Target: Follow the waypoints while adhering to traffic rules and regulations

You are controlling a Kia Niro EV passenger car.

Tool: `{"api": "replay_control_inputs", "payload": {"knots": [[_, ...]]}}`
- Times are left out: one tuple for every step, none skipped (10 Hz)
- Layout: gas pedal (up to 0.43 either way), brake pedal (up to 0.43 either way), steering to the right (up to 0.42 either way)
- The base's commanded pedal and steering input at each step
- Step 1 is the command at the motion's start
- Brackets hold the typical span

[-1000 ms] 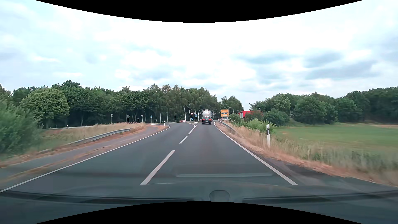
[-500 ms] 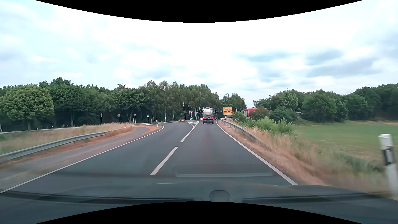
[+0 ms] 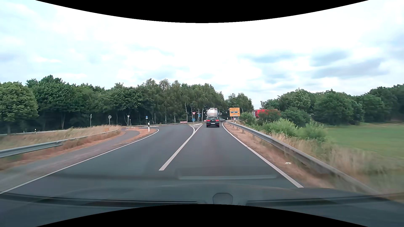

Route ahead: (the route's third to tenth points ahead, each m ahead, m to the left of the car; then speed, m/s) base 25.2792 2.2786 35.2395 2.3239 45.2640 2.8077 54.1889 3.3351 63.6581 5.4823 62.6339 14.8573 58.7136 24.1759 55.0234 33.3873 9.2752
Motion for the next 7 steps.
{"api": "replay_control_inputs", "payload": {"knots": [[0.000, 0.268, -0.005], [0.000, 0.268, -0.005], [0.000, 0.268, -0.006], [0.000, 0.268, -0.005], [0.000, 0.268, -0.006], [0.000, 0.268, -0.005], [0.000, 0.268, -0.005]]}}
